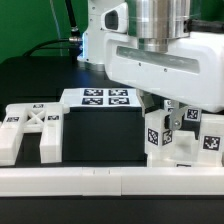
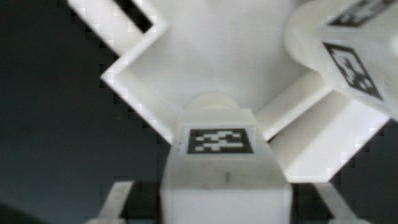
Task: Assemble chair
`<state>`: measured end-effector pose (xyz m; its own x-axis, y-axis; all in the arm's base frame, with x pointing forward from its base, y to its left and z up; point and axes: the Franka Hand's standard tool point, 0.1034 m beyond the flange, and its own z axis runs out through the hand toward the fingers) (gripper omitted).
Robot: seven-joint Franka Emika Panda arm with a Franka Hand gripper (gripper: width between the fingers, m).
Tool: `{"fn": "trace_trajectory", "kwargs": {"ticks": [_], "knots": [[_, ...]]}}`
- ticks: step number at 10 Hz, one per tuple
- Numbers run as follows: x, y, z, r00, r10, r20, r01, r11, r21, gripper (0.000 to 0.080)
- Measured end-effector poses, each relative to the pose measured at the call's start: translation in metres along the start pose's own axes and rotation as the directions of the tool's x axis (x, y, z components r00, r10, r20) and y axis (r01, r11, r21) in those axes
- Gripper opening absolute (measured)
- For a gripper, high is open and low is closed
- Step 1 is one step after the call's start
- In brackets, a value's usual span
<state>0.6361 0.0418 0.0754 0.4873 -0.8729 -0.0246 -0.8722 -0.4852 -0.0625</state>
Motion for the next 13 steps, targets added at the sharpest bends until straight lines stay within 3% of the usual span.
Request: {"fn": "trace_trajectory", "kwargs": {"ticks": [2, 5, 6, 7, 10, 13], "knots": [[0.0008, -0.0035, 0.0000, 0.982, 0.190, 0.006, -0.190, 0.981, 0.030, 0.0291], [0.0005, -0.0038, 0.0002, 0.977, 0.214, 0.006, -0.214, 0.976, 0.030, 0.0291], [0.0004, -0.0038, 0.0003, 0.983, 0.184, 0.005, -0.184, 0.982, 0.030, 0.0485], [0.0002, -0.0037, 0.0004, 0.986, 0.165, 0.005, -0.165, 0.986, 0.029, 0.0617], [0.0001, -0.0041, 0.0001, 0.989, -0.146, -0.006, 0.146, 0.989, 0.028, 0.0648], [0.0013, -0.0054, -0.0013, 0.894, -0.447, -0.021, 0.448, 0.894, 0.018, 0.0649]]}}
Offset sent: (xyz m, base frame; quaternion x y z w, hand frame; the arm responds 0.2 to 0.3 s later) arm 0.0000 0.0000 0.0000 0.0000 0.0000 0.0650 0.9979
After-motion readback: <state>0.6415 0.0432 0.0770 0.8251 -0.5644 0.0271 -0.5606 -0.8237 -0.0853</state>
